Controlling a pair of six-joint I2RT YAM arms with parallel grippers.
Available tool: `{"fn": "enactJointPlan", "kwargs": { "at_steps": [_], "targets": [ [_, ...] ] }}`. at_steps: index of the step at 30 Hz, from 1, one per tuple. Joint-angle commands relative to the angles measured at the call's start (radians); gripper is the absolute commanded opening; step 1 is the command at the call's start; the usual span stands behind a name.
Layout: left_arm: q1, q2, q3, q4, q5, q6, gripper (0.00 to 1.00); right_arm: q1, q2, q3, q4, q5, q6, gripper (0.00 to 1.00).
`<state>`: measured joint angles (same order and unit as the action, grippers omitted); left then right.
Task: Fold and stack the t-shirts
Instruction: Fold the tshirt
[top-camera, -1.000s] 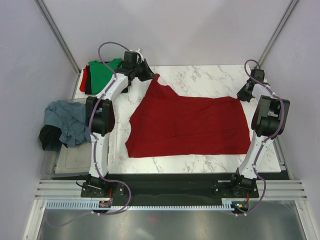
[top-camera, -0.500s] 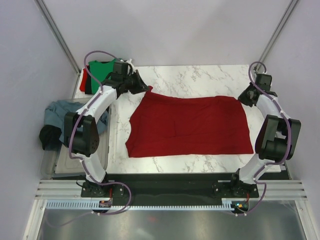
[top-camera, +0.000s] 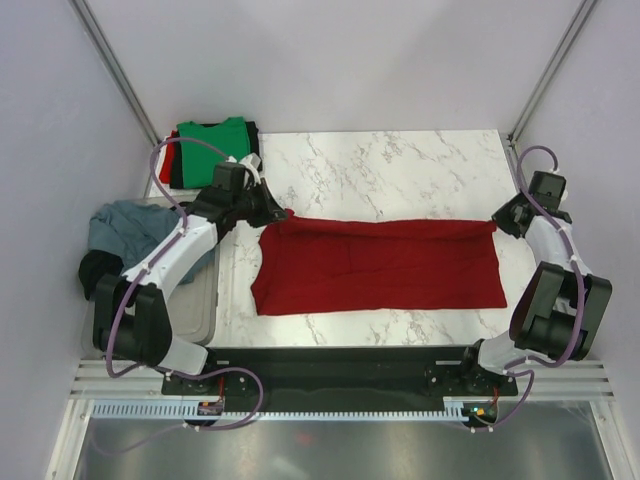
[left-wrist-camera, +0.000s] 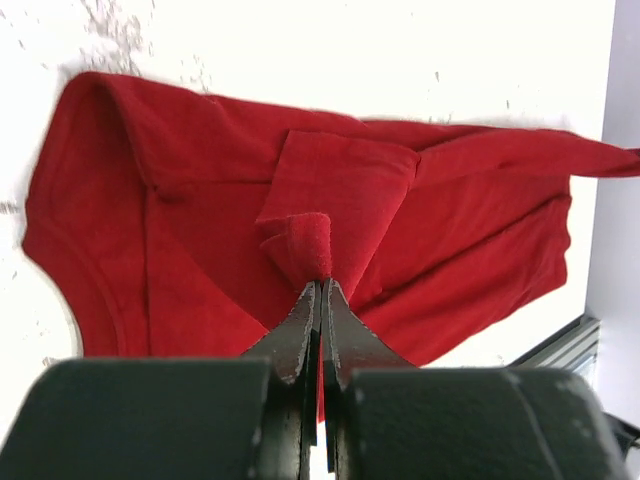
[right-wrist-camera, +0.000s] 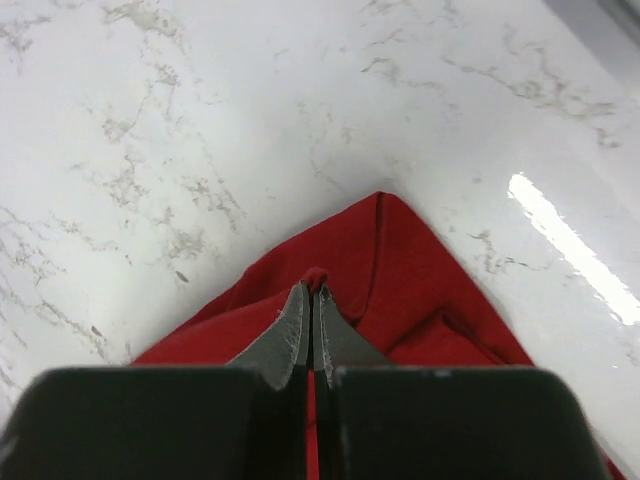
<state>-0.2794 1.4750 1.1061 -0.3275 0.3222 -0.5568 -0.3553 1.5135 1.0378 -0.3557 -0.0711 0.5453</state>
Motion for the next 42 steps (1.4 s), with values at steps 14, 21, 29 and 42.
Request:
{"fn": "enactJointPlan", "kwargs": {
  "at_steps": [14,21,29,42],
  "targets": [
    [-0.043,-0.258,-0.256,0.045,-0.097,-0.031,0.02,-0.034,-0.064,-0.107,0.023,0.019,0.011,0.0],
    [-0.046,-0.346,-0.324,0.027,-0.095,-0.04,0.02,-0.045,-0.084,-0.148,0.023,0.022,0.028,0.0],
    [-0.069,-0.43,-0.468,0.012,-0.095,-0.087,0.03,-0.082,-0.125,-0.193,0.018,0.022,0.067,0.23],
    [-0.093,-0.674,-0.574,-0.111,-0.149,-0.213,0.57,-0.045,-0.208,-0.131,-0.023,-0.033,0.065,0.92]
  ]
}}
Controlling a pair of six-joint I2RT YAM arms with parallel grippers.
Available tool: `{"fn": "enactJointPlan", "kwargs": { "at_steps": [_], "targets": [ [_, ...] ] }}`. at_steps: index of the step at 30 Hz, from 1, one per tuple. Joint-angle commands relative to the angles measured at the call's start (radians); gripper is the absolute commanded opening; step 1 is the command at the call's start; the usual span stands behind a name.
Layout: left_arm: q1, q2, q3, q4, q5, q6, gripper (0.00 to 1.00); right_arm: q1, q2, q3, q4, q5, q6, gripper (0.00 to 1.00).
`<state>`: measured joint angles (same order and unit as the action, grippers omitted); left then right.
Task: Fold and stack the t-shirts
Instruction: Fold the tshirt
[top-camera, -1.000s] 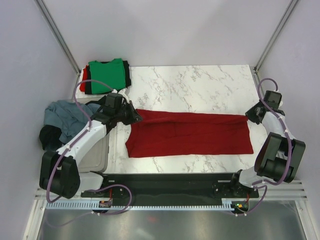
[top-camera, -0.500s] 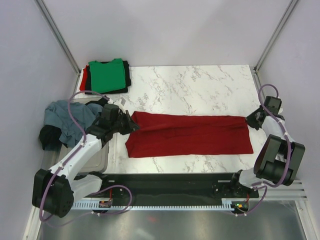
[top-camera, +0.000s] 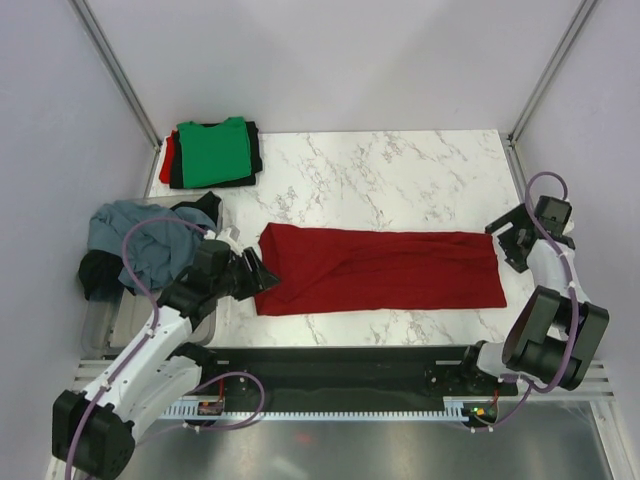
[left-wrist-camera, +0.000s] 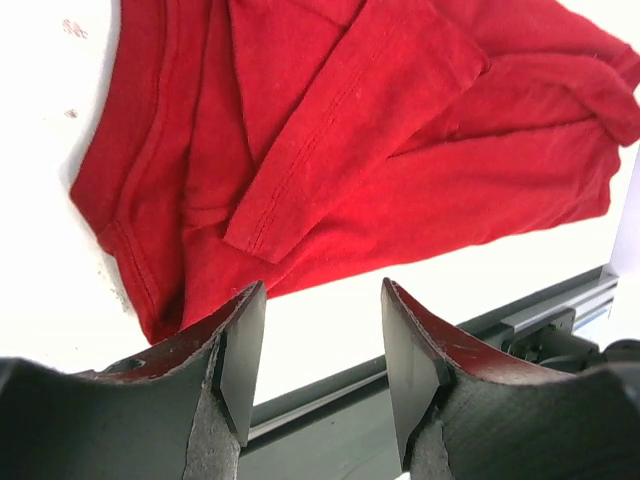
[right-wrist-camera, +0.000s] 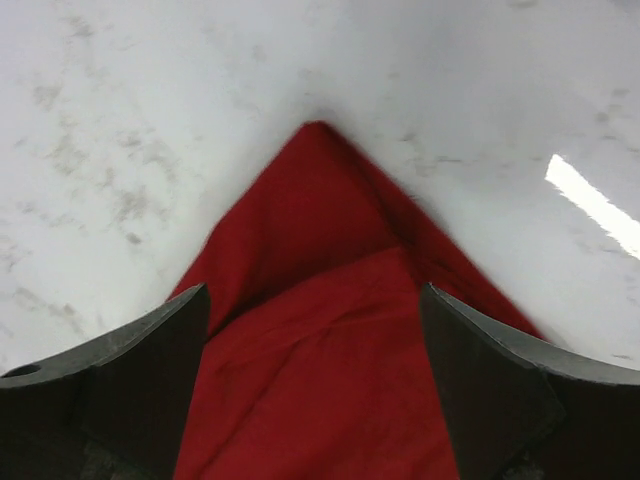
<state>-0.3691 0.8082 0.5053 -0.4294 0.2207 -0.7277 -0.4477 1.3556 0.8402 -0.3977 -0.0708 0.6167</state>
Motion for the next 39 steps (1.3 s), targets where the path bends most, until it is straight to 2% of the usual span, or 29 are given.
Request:
{"fn": "enactJointPlan", "kwargs": {
  "at_steps": [1,4,10,13,16,23,27,30,35,39],
  "targets": [
    [-0.005,0.008,0.033,0.0,-0.058,-0.035,0.57,0.119,-0.033,0.085,0.017,-0.029,-0.015,0.92],
    [-0.013,0.103,0.067,0.066,-0.064,-0.026,0.55,0.26,0.041,0.157,0.007,-0.018,-0.048,0.91],
    [-0.086,0.34,0.163,0.193,-0.103,-0.012,0.53,0.417,0.187,0.211,0.079,-0.054,-0.067,0.89],
    [-0.097,0.454,0.194,0.247,-0.087,-0.013,0.52,0.441,0.259,0.206,0.091,-0.032,-0.09,0.88],
    [-0.097,0.523,0.207,0.276,-0.08,-0.019,0.5,0.442,0.266,0.14,0.103,-0.02,-0.095,0.87],
    [-0.097,0.542,0.18,0.296,-0.092,-0.013,0.49,0.442,0.044,-0.082,0.051,0.065,-0.087,0.87],
    [-0.097,0.546,0.173,0.299,-0.101,-0.012,0.48,0.442,-0.122,-0.112,-0.016,0.103,-0.103,0.88],
    [-0.099,0.549,0.173,0.3,-0.109,-0.009,0.48,0.474,-0.171,-0.115,-0.065,0.12,-0.107,0.88],
    [-0.102,0.545,0.173,0.3,-0.116,-0.01,0.47,0.552,-0.179,-0.07,-0.018,0.074,-0.075,0.88],
    [-0.122,0.536,0.174,0.299,-0.116,-0.016,0.46,0.665,-0.031,0.042,0.019,0.089,-0.069,0.87]
  ]
}}
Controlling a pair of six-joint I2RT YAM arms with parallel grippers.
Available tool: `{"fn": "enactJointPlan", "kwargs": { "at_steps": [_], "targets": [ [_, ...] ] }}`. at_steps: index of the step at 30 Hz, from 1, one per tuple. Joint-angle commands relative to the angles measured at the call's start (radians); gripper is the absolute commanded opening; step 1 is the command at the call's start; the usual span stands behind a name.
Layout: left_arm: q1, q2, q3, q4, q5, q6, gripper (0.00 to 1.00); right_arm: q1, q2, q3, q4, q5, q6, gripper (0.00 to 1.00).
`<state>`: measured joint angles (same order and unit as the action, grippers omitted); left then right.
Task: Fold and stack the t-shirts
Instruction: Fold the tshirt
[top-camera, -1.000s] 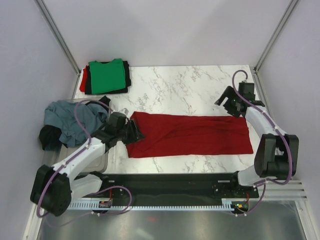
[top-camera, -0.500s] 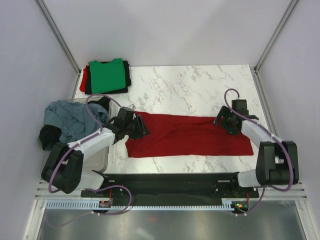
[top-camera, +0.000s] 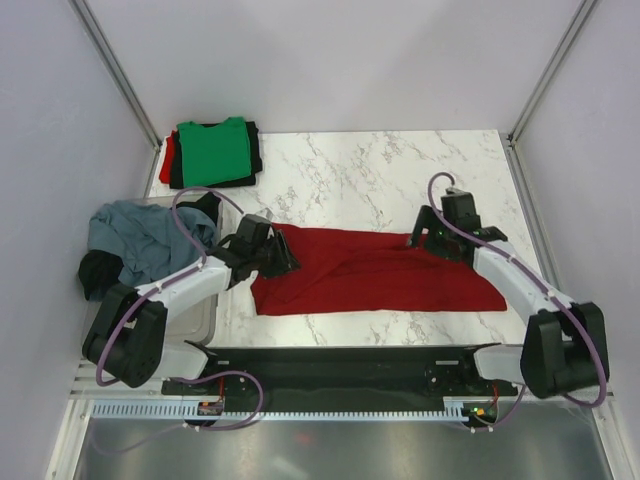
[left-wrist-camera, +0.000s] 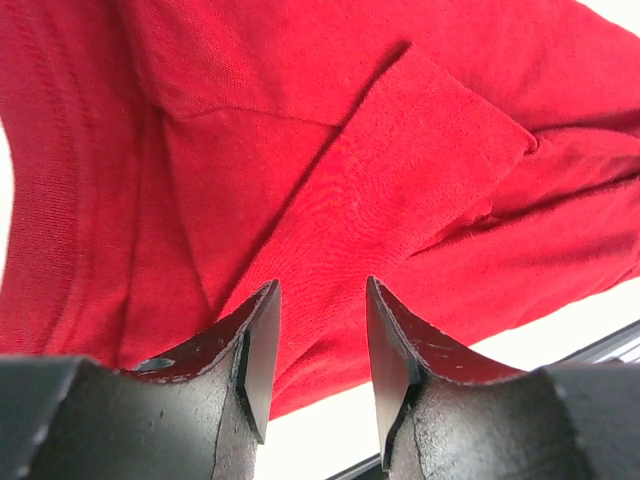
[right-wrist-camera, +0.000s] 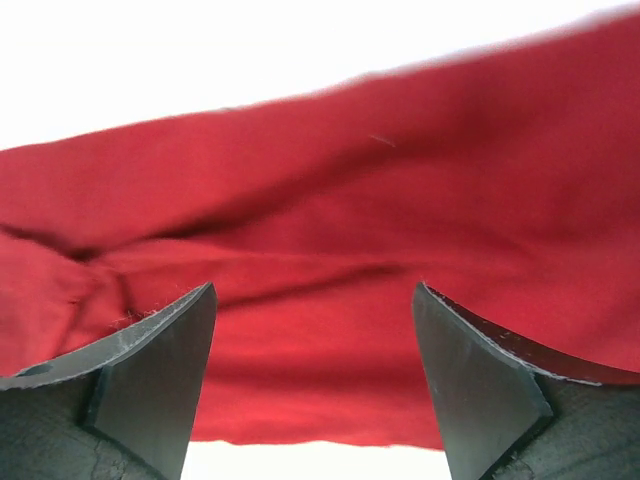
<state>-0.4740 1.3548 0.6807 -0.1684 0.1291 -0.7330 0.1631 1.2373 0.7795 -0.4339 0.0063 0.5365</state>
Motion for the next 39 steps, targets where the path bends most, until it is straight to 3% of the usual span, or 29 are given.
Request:
{"fn": "enactJointPlan", "kwargs": {
  "at_steps": [1,6,11,24,28,33,39],
  "targets": [
    [-0.024,-0.02,-0.003,0.033,-0.026,-0.014,0.46,0.084,0.123,0.122,0.063,0.026,0.008,0.86],
    [-0.04,-0.06,-0.02,0.021,-0.029,-0.025,0.46,0.15,0.315,0.195,0.119,0.063,-0.033,0.81],
    [-0.043,-0.085,-0.049,0.021,-0.037,-0.029,0.45,0.193,0.384,0.161,0.167,0.069,-0.05,0.77],
    [-0.044,-0.04,-0.033,0.029,-0.049,-0.026,0.45,0.452,0.053,-0.059,0.034,0.152,0.151,0.77],
    [-0.051,-0.013,0.0,0.033,-0.062,-0.023,0.45,0.45,0.053,0.048,-0.035,0.256,0.097,0.79],
    [-0.075,0.076,0.086,0.021,-0.071,-0.016,0.47,0.38,0.184,0.239,-0.11,0.322,-0.009,0.79],
    [-0.103,0.22,0.161,0.007,-0.082,-0.045,0.47,0.251,0.338,0.271,-0.118,0.328,-0.056,0.78]
  ]
}}
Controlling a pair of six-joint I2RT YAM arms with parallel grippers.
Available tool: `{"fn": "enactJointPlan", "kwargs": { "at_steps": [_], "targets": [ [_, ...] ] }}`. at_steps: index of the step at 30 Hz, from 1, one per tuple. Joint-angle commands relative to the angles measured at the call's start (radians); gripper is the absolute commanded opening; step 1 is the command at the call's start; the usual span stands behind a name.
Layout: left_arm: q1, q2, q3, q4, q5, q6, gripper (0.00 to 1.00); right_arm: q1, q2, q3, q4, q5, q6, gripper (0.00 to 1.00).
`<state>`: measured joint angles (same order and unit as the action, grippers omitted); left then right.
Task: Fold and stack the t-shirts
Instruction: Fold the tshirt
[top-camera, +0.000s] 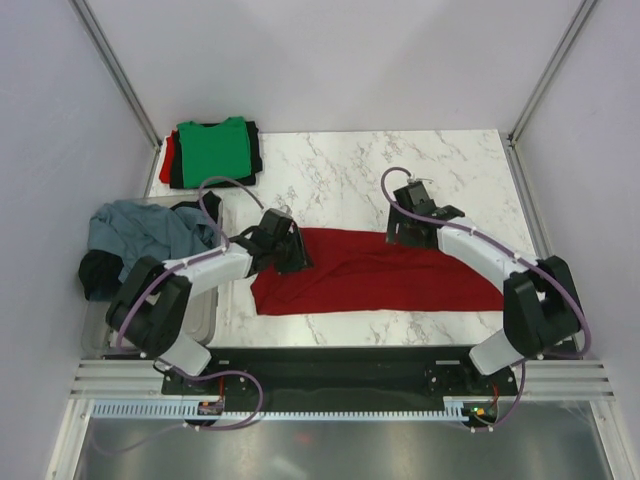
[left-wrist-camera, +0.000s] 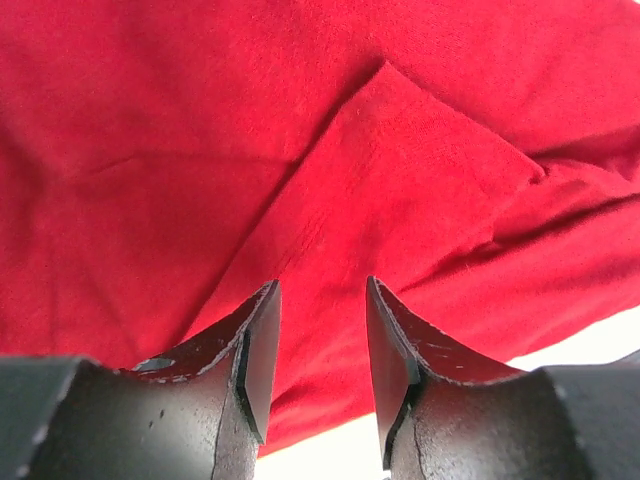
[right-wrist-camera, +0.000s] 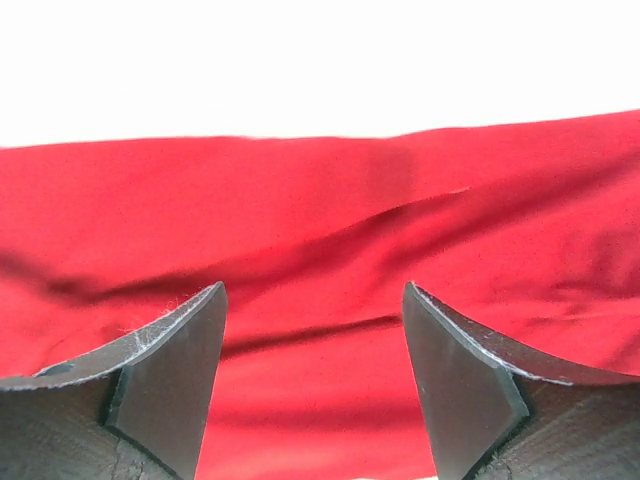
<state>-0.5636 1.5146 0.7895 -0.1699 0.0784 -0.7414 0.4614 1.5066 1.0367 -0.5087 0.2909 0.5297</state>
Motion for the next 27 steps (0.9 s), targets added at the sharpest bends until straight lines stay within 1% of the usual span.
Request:
{"fn": "enactJointPlan", "kwargs": {
  "at_steps": [1,6,8,9,11,12,13,14,15,16,17,18,19,20,21,22,23,24,26,27],
  "targets": [
    [-0.016,0.079,0.079,0.007,-0.031,-0.038,0.47,-0.053,0.087,0.01,-0.045,0.044,-0.054,0.78],
    [-0.022,0.25,0.195,-0.054,-0.054,-0.047,0.46,-0.056,0.159,-0.068,-0.008,0.002,-0.048,0.77],
    [-0.024,0.289,0.23,-0.075,-0.078,-0.053,0.46,-0.058,0.17,-0.095,0.002,-0.022,-0.034,0.77],
    [-0.024,0.326,0.269,-0.094,-0.127,-0.055,0.45,-0.058,0.17,-0.124,0.013,-0.066,-0.024,0.77],
    [-0.024,0.372,0.324,-0.115,-0.147,-0.049,0.45,-0.052,0.161,-0.158,0.032,-0.132,0.015,0.77],
    [-0.022,0.428,0.409,-0.15,-0.155,-0.041,0.45,-0.047,0.158,-0.193,0.05,-0.172,0.033,0.77],
    [-0.022,0.471,0.463,-0.176,-0.163,-0.035,0.45,-0.044,0.147,-0.21,0.061,-0.262,0.082,0.77],
    [-0.021,0.51,0.525,-0.203,-0.16,-0.02,0.45,-0.017,0.139,-0.224,0.071,-0.288,0.11,0.77],
    [-0.019,0.548,0.657,-0.226,-0.161,-0.013,0.45,0.003,0.132,-0.245,0.096,-0.335,0.145,0.77],
    [-0.019,0.632,0.731,-0.274,-0.157,-0.004,0.45,0.029,0.113,-0.254,0.11,-0.411,0.176,0.77],
    [-0.018,0.672,0.808,-0.302,-0.154,0.014,0.45,0.098,0.103,-0.256,0.122,-0.435,0.25,0.77],
    [-0.018,0.726,0.985,-0.337,-0.147,0.025,0.46,0.136,0.093,-0.241,0.14,-0.453,0.285,0.77],
    [-0.018,0.821,1.087,-0.402,-0.134,0.037,0.46,0.175,0.083,-0.227,0.144,-0.463,0.317,0.78],
    [-0.018,0.881,1.196,-0.451,-0.128,0.068,0.46,0.234,0.081,-0.21,0.144,-0.479,0.379,0.79],
    [-0.018,0.93,1.413,-0.486,-0.126,0.083,0.47,0.259,0.076,-0.173,0.141,-0.486,0.4,0.8],
    [-0.016,0.973,1.511,-0.534,-0.114,0.109,0.48,0.276,0.07,-0.156,0.134,-0.486,0.421,0.81],
    [-0.007,1.051,1.594,-0.542,-0.091,0.12,0.49,0.29,0.067,-0.141,0.121,-0.48,0.45,0.82],
    [-0.002,1.071,1.702,-0.545,-0.05,0.125,0.5,0.289,0.06,-0.118,0.115,-0.473,0.457,0.83],
    [0.017,1.064,1.726,-0.537,-0.035,0.116,0.5,0.287,0.046,-0.086,0.072,-0.426,0.448,0.85],
    [0.024,1.047,1.711,-0.528,-0.025,0.12,0.51,0.289,0.041,-0.043,0.005,-0.377,0.435,0.87]
  ]
}}
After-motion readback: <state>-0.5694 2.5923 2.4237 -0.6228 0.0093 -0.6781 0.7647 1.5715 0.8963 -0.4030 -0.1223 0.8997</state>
